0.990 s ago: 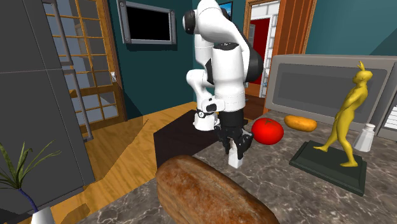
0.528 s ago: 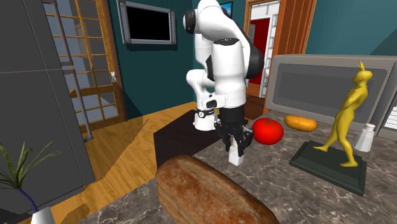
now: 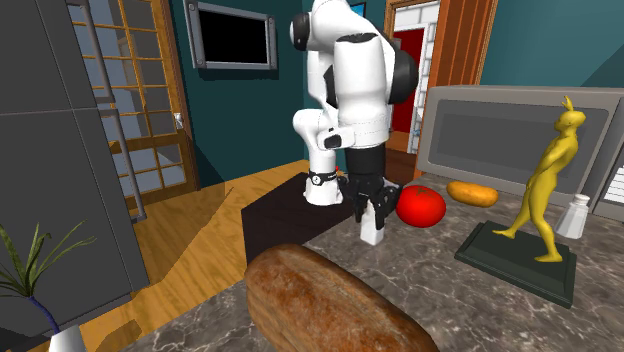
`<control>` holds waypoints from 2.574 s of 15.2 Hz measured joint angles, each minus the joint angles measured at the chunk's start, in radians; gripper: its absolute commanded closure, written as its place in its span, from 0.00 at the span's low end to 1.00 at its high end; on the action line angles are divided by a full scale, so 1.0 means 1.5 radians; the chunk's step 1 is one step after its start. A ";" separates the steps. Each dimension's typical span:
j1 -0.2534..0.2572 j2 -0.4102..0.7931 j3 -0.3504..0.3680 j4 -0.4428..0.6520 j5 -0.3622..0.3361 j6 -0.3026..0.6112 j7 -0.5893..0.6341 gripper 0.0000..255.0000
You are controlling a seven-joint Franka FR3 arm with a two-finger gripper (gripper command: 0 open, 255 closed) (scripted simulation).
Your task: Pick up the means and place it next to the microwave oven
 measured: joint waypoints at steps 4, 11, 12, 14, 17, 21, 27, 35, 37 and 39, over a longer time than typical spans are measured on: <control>-0.002 -0.021 0.001 0.016 0.009 -0.035 -0.002 1.00; -0.005 -0.041 0.000 0.058 0.015 -0.095 -0.001 1.00; -0.005 -0.044 -0.001 0.064 0.016 -0.104 -0.002 1.00; -0.005 -0.050 0.000 0.076 0.018 -0.122 0.001 1.00; -0.006 -0.056 -0.001 0.096 0.020 -0.148 0.001 1.00; -0.008 -0.065 -0.003 0.123 0.022 -0.182 0.001 1.00; -0.008 -0.069 -0.003 0.173 0.022 -0.235 0.009 1.00; -0.009 -0.068 -0.004 0.244 0.019 -0.305 0.018 1.00; -0.009 -0.065 -0.004 0.265 0.017 -0.324 0.019 1.00; -0.009 -0.063 -0.004 0.287 0.016 -0.343 0.024 1.00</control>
